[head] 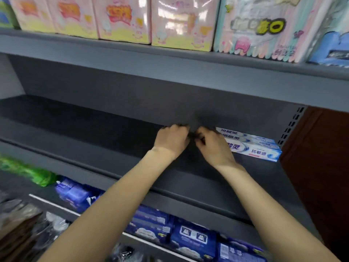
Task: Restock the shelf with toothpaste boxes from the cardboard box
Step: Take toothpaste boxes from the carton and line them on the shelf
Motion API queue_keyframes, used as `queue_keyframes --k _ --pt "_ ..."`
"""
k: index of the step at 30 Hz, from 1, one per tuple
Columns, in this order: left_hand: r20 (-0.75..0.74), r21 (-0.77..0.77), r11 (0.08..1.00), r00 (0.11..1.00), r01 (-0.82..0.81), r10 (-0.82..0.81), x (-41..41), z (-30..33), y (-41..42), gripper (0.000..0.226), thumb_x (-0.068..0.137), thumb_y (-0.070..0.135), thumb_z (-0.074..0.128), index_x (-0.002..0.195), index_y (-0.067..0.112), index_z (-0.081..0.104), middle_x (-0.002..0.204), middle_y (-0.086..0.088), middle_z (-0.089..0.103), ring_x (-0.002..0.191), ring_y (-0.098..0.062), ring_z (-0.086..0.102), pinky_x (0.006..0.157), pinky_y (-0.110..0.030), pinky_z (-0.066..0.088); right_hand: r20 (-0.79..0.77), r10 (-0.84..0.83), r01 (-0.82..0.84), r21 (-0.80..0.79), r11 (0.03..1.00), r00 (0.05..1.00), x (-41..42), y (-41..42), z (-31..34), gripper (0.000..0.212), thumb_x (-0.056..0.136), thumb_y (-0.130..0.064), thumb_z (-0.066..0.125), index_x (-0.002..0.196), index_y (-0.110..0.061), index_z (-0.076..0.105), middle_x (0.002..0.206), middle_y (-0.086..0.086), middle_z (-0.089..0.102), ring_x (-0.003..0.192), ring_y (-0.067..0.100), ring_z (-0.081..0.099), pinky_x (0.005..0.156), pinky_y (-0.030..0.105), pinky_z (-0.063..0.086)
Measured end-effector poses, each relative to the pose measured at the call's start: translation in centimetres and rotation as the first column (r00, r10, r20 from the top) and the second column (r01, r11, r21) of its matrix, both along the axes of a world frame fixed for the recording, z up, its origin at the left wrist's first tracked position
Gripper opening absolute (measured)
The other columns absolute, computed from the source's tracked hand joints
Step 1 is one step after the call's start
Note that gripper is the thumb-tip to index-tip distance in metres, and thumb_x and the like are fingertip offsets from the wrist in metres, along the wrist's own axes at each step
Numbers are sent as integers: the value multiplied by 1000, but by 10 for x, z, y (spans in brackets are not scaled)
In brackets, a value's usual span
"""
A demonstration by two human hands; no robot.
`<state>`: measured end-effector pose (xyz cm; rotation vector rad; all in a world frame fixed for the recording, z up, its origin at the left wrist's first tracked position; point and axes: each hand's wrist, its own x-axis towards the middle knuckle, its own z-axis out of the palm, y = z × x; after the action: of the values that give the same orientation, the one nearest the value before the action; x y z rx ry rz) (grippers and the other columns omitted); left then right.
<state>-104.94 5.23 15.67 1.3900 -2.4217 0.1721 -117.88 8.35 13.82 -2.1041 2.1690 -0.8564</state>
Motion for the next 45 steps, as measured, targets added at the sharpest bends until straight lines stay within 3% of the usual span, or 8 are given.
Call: queue_keyframes --k 8,16,24,28,33,39,42,45 --pt "-188 36 999 982 -18 24 214 -21 7 22 92 31 46 105 19 59 103 -2 68 97 -25 62 73 -33 46 42 89 -89 0 996 995 211 7 0 18 92 -24 47 103 -21 61 98 7 67 93 29 61 74 37 50" --pt "-177 141 973 963 -180 204 485 -61 -7 23 92 31 47 104 21 62 103 -10 69 101 -33 62 76 -39 49 66 94 -100 98 990 993 481 -16 -32 23 91 -21 44 102 -19 63 106 14 67 101 35 59 73 35 44" --pt "-105 301 866 889 -399 446 711 -116 -34 23 92 24 46 103 12 62 98 -11 68 90 -33 62 63 -34 44 65 301 -308 243 920 951 696 -61 -82 23 93 -22 45 105 -16 64 103 14 66 97 35 60 68 36 44" --pt "12 360 796 855 -487 518 798 -150 -55 22 93 24 47 104 9 58 108 -13 62 101 -32 57 70 -36 42 82 400 -405 315 858 913 786 -87 -116 23 95 -18 45 107 -10 63 105 12 65 95 32 61 66 35 47" --pt "153 337 745 815 -575 559 900 -181 -67 41 92 20 46 132 12 42 133 -11 42 122 -31 40 95 -43 37 144 497 -511 386 768 856 883 -109 -159 29 90 -13 47 118 -7 55 118 14 56 111 30 52 82 36 45" --pt "-19 408 777 847 -479 532 991 -203 -69 59 88 24 57 140 16 32 152 -16 17 133 -35 30 99 -45 39 353 466 -581 391 714 811 972 -116 -176 74 91 -17 56 150 -19 12 156 5 11 144 20 14 114 33 21" --pt "-38 550 749 885 -370 465 1027 -205 -76 47 96 31 46 137 10 40 143 -16 36 127 -31 40 99 -39 38 465 392 -582 394 711 794 1006 -122 -182 80 93 -27 55 151 -23 0 159 1 -3 146 16 4 114 30 19" --pt "-12 589 761 938 -273 346 1057 -196 -93 34 98 29 40 107 1 58 114 -17 53 100 -33 55 84 -38 44 464 274 -486 437 757 843 1030 -131 -184 78 93 -30 55 151 -18 4 156 8 7 144 20 14 111 27 19"
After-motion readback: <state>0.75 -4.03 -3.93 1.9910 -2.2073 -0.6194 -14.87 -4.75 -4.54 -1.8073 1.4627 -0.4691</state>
